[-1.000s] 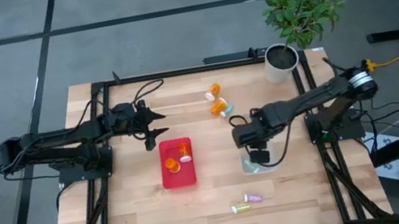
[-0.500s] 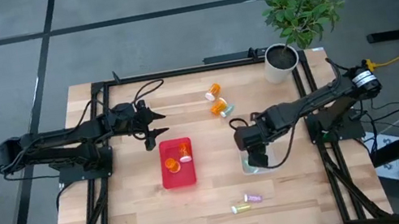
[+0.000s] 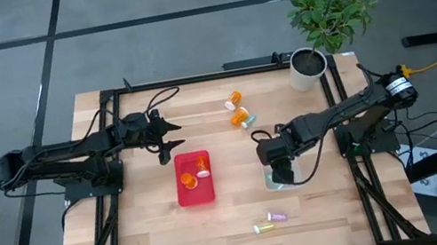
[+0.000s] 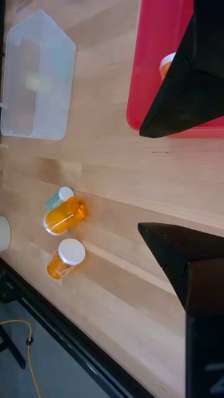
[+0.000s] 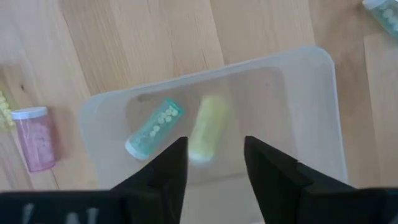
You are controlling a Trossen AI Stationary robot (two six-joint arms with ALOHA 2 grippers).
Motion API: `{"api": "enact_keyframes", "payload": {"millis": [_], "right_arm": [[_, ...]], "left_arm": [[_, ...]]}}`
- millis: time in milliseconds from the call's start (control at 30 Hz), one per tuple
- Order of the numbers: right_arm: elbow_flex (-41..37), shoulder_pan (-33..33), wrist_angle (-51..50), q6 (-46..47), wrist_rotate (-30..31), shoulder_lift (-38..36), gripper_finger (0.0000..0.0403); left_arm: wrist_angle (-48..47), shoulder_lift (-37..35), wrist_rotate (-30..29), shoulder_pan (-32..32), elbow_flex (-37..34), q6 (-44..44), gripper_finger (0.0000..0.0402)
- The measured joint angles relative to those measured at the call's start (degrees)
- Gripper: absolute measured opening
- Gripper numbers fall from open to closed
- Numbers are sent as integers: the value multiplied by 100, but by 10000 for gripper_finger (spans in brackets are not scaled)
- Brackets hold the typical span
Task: Pick and place medicine bottles into bin by pill shape (circle, oval)
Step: Put the small blue pill bottle into the white bin
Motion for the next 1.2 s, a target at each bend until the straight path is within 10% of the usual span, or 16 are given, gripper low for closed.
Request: {"api": "enact_keyframes", "payload": {"millis": [233,700,1200], "right_arm": [[0,-2,0,-24,148,4,209],[2,-347,637,-333,2391,7,208],[4,-2529,981,-2745,359,92,207]], "left_arm": [[0,0,0,-1,0,0,229],[0,0,0,-1,0,0,229],[0,0,1,-2,0,0,229]]}}
